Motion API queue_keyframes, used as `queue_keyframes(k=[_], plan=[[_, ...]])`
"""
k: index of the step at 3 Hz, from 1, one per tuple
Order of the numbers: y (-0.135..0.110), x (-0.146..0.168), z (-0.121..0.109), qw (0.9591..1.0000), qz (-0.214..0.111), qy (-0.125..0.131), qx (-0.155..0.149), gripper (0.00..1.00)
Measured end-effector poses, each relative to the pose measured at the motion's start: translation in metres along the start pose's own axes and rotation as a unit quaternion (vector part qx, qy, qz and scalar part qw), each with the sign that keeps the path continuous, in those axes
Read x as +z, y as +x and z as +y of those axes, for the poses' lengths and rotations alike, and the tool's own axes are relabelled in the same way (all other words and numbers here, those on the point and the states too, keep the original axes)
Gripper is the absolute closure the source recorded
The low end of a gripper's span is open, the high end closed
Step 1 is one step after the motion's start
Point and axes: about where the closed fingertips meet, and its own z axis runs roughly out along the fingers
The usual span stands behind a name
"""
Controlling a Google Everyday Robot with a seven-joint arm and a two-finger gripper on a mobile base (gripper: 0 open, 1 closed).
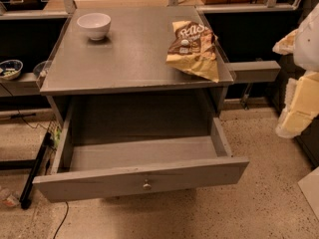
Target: Close top drawer
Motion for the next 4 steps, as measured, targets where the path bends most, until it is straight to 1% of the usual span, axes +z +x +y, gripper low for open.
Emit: queue_keyframes(k=[1,2,4], plan=[[0.0,0.0,0.0,1.0,0.0,0.0,0.0,0.0],[0.0,0.0,0.0,1.0,0.0,0.0,0.0,0.19],[0.0,0.0,0.0,1.0,0.0,0.0,0.0,0.65]])
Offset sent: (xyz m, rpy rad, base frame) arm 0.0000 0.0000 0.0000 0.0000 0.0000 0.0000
